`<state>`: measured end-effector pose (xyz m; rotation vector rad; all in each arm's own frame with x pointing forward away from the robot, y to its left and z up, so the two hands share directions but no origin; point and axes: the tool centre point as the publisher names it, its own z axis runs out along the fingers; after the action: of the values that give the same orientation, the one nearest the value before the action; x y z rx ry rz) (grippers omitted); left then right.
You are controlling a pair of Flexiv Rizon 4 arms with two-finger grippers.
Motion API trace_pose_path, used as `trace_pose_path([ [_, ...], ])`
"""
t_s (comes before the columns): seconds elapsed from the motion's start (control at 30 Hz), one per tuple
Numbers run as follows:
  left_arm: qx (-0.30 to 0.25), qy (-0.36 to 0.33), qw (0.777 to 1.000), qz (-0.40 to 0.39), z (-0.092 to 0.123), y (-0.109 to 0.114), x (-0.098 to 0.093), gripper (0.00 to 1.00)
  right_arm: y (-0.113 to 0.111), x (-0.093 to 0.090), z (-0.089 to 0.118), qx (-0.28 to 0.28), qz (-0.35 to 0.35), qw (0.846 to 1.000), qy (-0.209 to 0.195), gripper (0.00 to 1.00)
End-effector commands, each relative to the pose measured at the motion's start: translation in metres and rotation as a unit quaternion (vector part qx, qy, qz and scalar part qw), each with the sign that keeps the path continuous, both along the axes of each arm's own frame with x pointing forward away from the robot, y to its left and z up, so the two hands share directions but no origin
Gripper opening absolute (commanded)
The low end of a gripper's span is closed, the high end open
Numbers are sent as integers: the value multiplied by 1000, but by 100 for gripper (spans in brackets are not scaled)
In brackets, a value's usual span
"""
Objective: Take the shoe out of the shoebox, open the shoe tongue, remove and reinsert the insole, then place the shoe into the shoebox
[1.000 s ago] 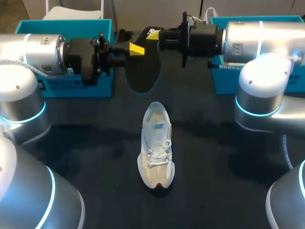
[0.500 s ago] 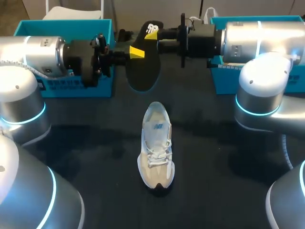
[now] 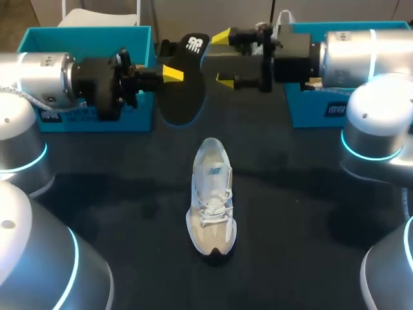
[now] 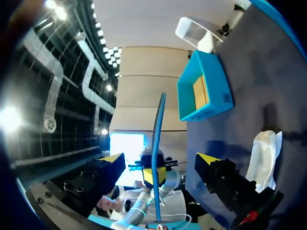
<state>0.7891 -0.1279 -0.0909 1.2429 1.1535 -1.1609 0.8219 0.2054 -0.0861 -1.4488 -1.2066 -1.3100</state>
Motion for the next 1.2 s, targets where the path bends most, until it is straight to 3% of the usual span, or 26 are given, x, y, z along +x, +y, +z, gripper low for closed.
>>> trace_pose_path([
  [0.03,-3,4,1000,5,1,6,-6,0,-22,-9,-2,11,23,999,-32,100],
  [0.13,0,5,1000,6,1,8,-8,0,-29,-13,-2,10,47,998,-52,100],
  [0.4,13,4,1000,10,5,10,-10,0,-60,-22,-13,6,61,998,-29,100],
  [1.0,13,4,1000,10,5,10,-10,0,-60,-22,-13,6,61,998,-29,100],
  [1.1,13,4,1000,10,5,10,-10,0,-75,-28,-14,11,77,995,-55,100],
  [1.2,13,4,1000,10,5,10,-10,0,-87,-31,-16,-2,98,994,-54,100],
])
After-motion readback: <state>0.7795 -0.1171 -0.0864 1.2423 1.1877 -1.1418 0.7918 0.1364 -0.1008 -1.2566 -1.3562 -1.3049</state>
